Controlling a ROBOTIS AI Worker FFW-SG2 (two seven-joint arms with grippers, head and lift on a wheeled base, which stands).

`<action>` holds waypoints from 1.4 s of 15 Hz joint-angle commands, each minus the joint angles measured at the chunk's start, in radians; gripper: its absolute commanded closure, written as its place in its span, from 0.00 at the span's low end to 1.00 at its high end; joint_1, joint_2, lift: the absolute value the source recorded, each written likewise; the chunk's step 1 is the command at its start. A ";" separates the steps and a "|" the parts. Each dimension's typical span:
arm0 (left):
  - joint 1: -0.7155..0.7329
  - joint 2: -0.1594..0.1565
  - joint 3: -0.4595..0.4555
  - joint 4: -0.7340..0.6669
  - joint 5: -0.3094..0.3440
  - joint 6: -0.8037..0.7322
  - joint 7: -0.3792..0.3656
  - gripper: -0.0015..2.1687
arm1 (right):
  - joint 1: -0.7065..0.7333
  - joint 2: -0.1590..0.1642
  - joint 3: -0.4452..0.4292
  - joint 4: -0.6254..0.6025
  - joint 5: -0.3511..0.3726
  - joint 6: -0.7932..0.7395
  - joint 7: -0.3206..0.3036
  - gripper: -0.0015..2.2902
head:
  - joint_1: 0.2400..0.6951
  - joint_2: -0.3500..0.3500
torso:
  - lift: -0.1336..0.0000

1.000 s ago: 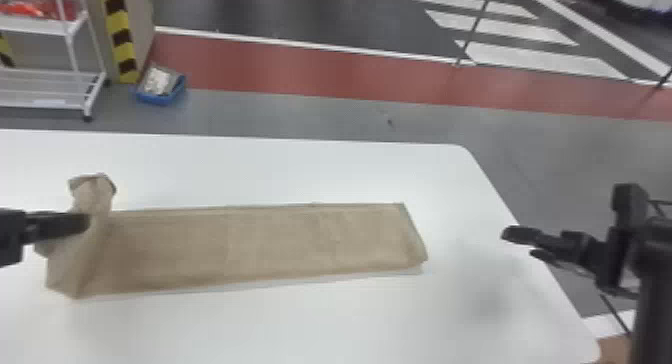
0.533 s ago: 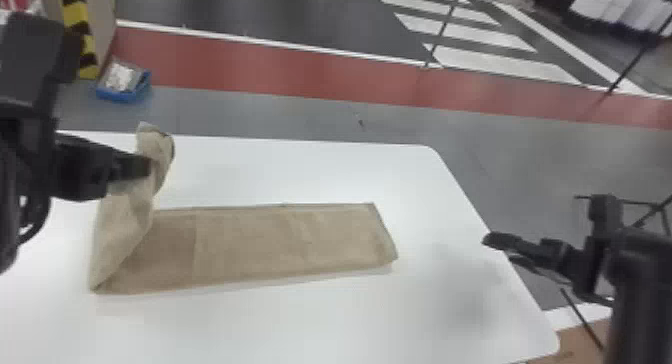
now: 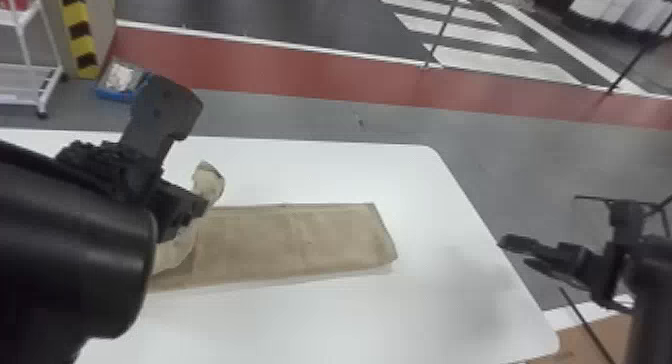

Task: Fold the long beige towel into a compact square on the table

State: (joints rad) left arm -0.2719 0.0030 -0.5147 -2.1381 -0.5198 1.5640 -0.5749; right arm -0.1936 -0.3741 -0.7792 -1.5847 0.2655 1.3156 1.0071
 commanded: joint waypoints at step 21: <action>-0.044 -0.006 -0.265 0.089 0.035 0.007 0.155 0.02 | 0.025 0.001 -0.003 -0.038 -0.034 0.077 0.004 0.05 | 1.00 0.00 | 0.07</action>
State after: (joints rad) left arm -0.3219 0.0031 -0.7802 -2.0507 -0.4703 1.5640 -0.4152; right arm -0.1711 -0.3742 -0.7815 -1.6064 0.2496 1.3589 1.0109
